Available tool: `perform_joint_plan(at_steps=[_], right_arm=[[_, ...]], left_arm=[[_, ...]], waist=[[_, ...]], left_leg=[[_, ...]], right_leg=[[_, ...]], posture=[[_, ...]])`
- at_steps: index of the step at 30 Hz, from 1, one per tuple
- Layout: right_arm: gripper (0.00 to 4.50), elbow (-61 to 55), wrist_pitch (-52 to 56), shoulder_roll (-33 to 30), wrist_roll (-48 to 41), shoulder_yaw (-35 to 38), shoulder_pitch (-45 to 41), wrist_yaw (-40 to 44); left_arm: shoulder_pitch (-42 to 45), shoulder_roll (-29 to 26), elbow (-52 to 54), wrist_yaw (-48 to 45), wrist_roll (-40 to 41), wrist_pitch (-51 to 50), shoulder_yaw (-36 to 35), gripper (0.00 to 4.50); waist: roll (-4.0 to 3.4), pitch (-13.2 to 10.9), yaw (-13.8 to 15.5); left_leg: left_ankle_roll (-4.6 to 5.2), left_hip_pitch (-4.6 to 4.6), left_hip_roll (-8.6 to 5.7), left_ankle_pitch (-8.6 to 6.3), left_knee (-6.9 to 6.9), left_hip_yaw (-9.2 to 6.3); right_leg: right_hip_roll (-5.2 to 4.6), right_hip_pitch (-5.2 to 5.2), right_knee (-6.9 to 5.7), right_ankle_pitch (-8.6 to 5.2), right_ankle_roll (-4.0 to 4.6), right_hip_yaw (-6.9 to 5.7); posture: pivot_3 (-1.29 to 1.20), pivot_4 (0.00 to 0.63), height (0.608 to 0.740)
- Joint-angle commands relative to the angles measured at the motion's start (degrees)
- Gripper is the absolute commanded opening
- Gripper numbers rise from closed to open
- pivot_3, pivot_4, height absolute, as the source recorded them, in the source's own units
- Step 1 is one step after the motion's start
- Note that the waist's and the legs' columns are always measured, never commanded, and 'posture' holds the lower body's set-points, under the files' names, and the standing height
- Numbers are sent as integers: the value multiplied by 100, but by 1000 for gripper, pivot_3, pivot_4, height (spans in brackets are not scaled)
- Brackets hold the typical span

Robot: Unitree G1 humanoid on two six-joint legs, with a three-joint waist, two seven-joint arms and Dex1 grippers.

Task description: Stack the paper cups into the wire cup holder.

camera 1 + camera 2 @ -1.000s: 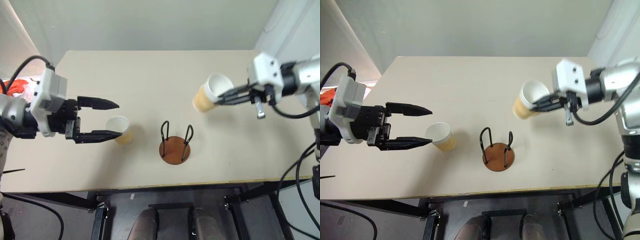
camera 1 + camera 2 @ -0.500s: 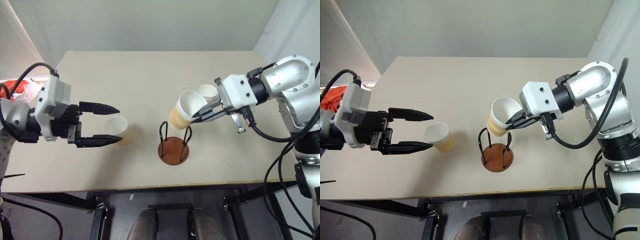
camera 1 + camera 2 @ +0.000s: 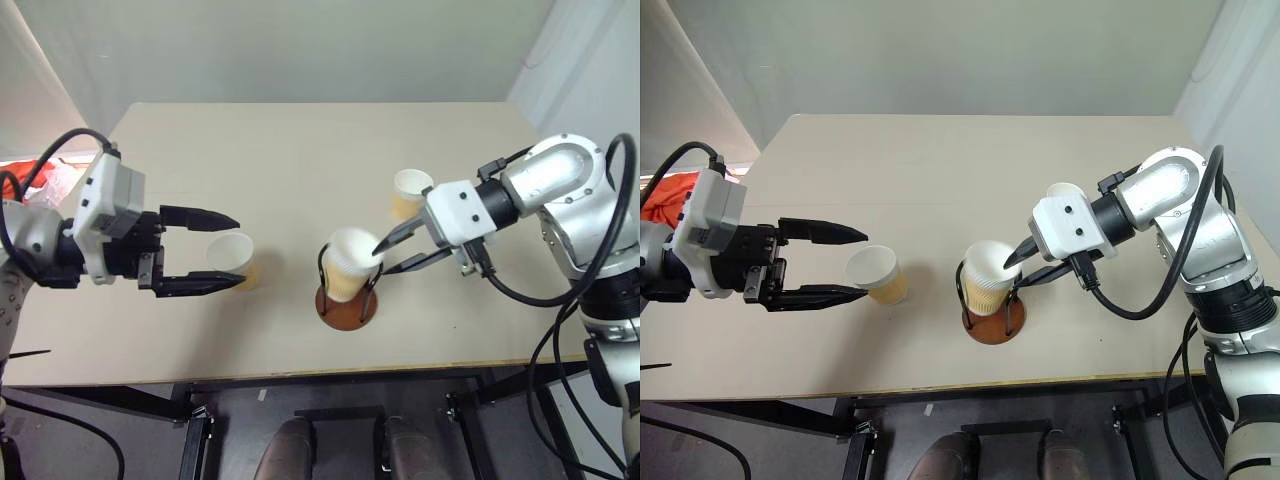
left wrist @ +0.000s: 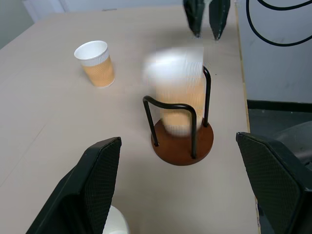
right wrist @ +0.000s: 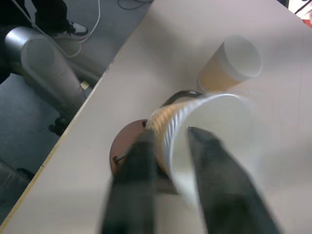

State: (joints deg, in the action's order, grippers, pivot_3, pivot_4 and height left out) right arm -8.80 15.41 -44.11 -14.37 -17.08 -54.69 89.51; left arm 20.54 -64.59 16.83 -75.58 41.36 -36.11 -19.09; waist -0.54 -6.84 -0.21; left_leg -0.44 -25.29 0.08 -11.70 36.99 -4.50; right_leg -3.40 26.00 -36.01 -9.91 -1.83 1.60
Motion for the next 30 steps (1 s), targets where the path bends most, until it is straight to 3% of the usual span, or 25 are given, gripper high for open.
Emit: perform_joint_plan(at_steps=[1,3,6,10,14,19,25,28,30], right_arm=[[2802,86,-54,-1,54,98,-214,-68],[3514,437,-106,29,170,163,-395,-175],[4473,1902,-485,253,676,199,-928,-750],[4473,4702,-1664,636,1798,-119,-1811,-1990],[4473,6554,-2517,989,2456,-354,-2280,-2509],[4473,7767,-2905,1392,2915,-409,-2480,-3019],[4473,8304,-2874,1726,3315,-438,-2486,-3504],[3881,8403,-2895,1768,3477,-434,-2431,-3674],[3197,8428,-2949,1764,3561,-422,-2389,-3752]], left_arm=[[213,5,17,136,10,139,-66,4150],[378,111,-57,349,-77,224,-28,4150],[993,479,-358,1098,-477,346,308,4150],[1380,802,-532,1426,-800,407,735,4150],[1539,967,-526,1545,-777,298,847,4150],[1528,937,-445,1564,-764,236,840,4150],[1399,809,-195,1658,-691,48,697,4150],[1275,742,-39,1695,-628,-61,567,4150],[1184,680,52,1721,-587,-136,470,4150]], waist=[[0,0,1],[0,0,1],[-2,-1,6],[-3,-1,3],[-2,-3,14],[-12,-9,20],[-14,-10,19],[-16,-12,18],[-15,-12,19]], left_leg=[[0,0,2,0,0,-1],[-1,4,2,-1,0,-1],[-2,21,2,1,1,-1],[-6,32,2,11,-1,-7],[-14,27,4,6,-2,-13],[-31,20,10,-21,-29,-13],[-47,16,30,-53,-37,-10],[-47,16,31,-58,-37,-9],[-48,15,32,-59,-36,-9]], right_leg=[[2,0,-1,0,0,0],[3,-1,-2,0,0,1],[3,-11,-8,2,4,6],[4,-12,0,27,45,14],[4,-5,0,29,48,12],[7,10,5,30,43,-2],[19,16,15,49,11,-16],[19,16,17,48,13,-18],[19,16,17,47,14,-18]], posture=[[0,150,740],[0,150,740],[0,150,740],[0,150,740],[0,150,740],[0,150,740],[0,150,740],[0,150,740],[0,150,740]])
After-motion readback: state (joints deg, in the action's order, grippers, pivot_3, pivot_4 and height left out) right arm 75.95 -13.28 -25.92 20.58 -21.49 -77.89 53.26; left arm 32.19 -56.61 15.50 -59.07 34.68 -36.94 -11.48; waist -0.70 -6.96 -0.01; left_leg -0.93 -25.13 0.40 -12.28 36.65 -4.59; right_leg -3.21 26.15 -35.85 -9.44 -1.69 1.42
